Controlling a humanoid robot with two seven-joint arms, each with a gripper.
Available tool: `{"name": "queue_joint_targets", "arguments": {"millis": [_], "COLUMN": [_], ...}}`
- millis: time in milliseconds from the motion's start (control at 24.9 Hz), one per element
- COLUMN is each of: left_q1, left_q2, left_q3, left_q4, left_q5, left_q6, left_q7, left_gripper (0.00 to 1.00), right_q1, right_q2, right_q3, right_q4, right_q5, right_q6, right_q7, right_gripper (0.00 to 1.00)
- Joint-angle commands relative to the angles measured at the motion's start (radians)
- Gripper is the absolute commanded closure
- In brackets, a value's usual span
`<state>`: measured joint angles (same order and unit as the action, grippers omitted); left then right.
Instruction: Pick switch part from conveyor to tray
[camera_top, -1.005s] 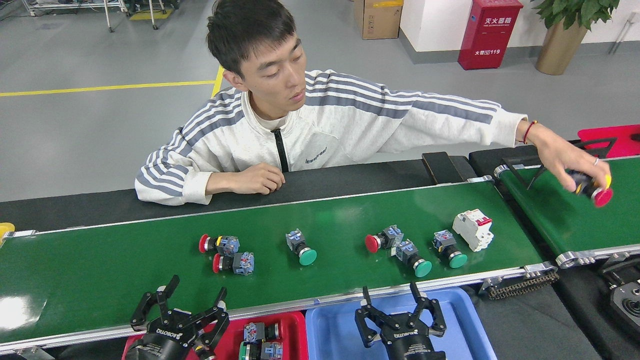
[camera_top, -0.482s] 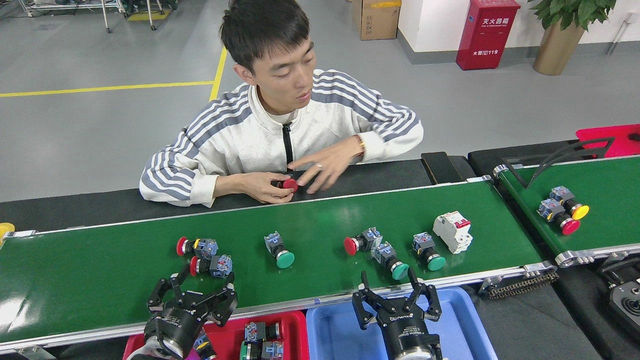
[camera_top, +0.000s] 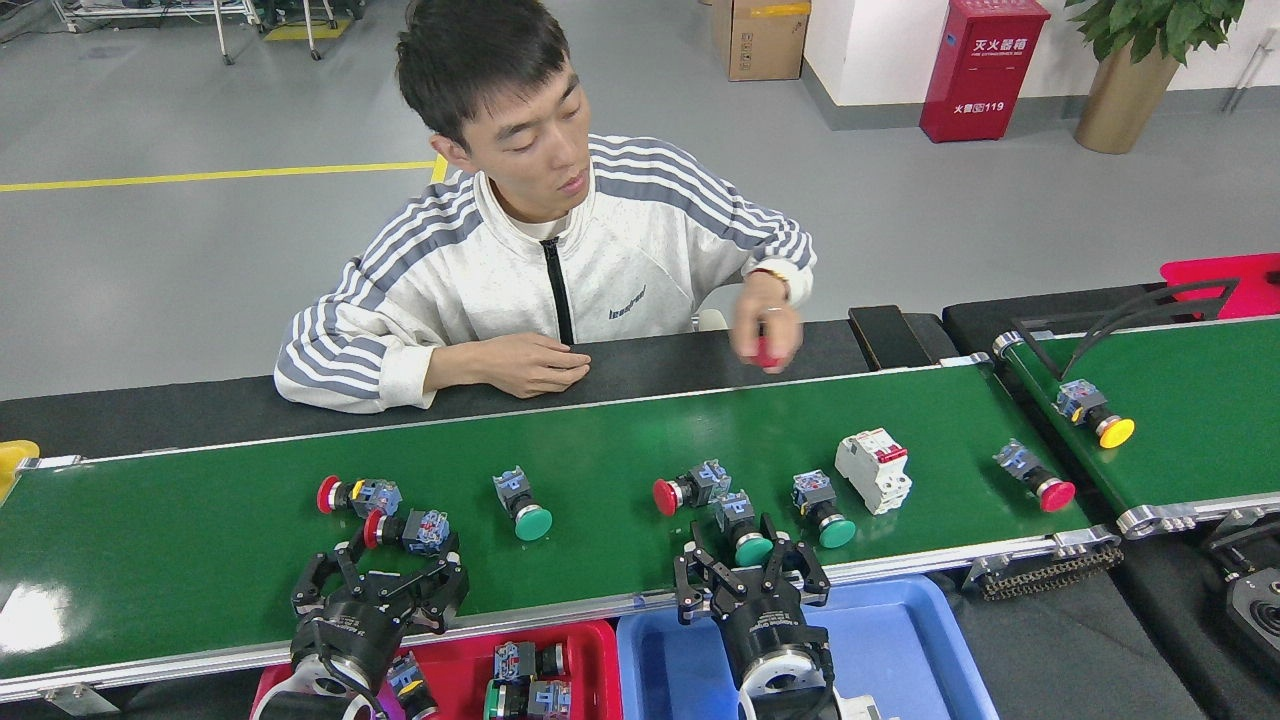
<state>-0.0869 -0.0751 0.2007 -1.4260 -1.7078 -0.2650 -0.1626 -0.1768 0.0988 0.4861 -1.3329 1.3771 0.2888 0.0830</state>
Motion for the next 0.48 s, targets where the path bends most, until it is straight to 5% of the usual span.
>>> {"name": "queue_joint_targets", "arguments": {"millis": [0, 121, 321, 362, 402, 442], "left_q1": [-0.004, 0.018, 0.188, 0.249, 0.299, 0.337], "left_q2": [0.011, 0.015, 0.041, 0.046, 0.046, 0.038], "left_q3": [0.006, 0.020, 0.057, 0.065, 0.074, 0.085], "left_q4": [-0.010, -0.021, -0.237, -0.290, -0.333, -0.356], "left_q5": [0.002, 0.033, 0.069, 0.069, 0.071, 0.080], "left_q6": [0.012, -0.010, -0.281, -0.387, -0.499, -0.520], "left_q7": [0.014, 0.018, 0.029, 0.028, 0.028, 0.029], "left_gripper": [0.48, 0.82, 0.81, 0.75, 0.67, 0.44], "right_q1": [-0.004, 0.054, 0.129, 0.125, 0.122, 0.123], "right_q2": [-0.002, -0.002, -0.044, -0.045, -0.044, -0.036], "right_q3": [0.002, 0.022, 0.187, 0.244, 0.293, 0.330], "right_q4": [-0.040, -0.121, -0.238, -0.239, -0.239, -0.239], "right_q5": [-0.001, 0.000, 0.016, 0.027, 0.034, 0.036], "right_q6": [-0.040, -0.069, -0.128, -0.128, -0.128, -0.125], "right_q7": [0.000, -0.003, -0.008, -0.008, -0.008, -0.012], "right_gripper": [0.92, 0.92, 0.92, 0.83, 0.55, 0.05]}}
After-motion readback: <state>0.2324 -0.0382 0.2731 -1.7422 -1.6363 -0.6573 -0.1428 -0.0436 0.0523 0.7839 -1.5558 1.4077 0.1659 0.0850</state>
